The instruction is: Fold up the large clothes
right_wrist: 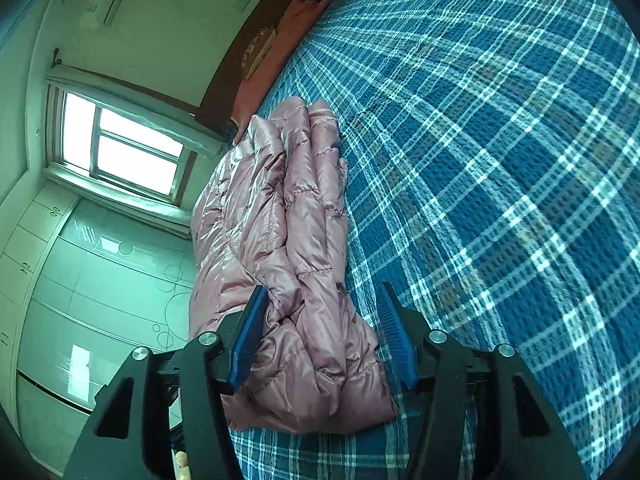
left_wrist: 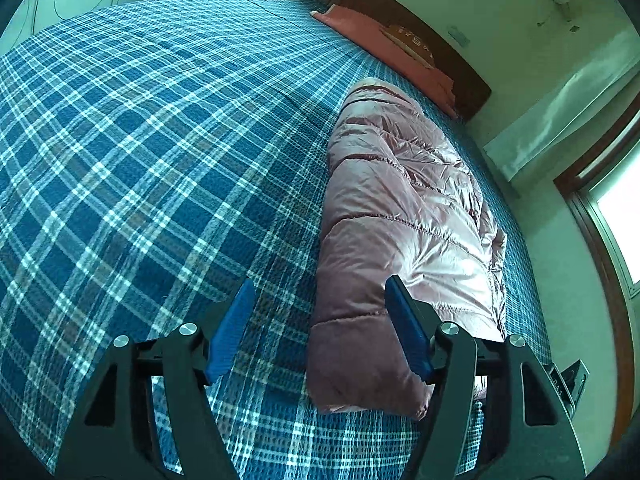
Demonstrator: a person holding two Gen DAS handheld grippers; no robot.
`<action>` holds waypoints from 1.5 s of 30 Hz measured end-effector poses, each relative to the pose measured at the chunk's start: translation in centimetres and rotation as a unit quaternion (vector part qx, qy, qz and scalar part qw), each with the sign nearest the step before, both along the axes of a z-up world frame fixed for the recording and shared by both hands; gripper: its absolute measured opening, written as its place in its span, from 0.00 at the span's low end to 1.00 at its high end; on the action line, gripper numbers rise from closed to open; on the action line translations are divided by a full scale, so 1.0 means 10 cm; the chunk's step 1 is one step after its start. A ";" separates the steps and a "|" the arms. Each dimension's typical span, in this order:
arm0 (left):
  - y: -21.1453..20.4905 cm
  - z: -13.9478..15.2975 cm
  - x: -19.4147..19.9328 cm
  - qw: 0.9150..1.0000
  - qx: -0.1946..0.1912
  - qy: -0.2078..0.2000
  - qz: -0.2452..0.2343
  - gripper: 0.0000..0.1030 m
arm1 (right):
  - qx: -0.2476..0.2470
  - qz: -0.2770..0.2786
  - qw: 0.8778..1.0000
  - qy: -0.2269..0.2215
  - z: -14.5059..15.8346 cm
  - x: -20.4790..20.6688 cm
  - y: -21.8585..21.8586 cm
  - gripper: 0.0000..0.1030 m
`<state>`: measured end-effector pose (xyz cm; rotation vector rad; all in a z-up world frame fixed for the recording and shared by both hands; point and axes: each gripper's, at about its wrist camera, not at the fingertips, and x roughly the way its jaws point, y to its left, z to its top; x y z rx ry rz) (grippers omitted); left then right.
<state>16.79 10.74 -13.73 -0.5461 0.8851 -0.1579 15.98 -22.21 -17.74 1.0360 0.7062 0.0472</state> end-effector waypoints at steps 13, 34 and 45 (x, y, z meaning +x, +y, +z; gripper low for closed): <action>-0.13 0.25 -0.57 0.993 0.114 -0.023 -0.016 0.75 | -0.178 0.008 0.983 0.049 0.52 -0.56 0.31 0.61; -0.36 0.95 -1.30 0.965 0.234 -0.122 -0.005 0.93 | -0.380 0.023 0.925 0.014 1.18 -0.97 1.12 0.72; -0.41 1.10 -1.43 0.963 0.230 -0.139 -0.008 0.93 | -0.423 0.019 0.905 -0.028 1.49 -1.10 1.36 0.73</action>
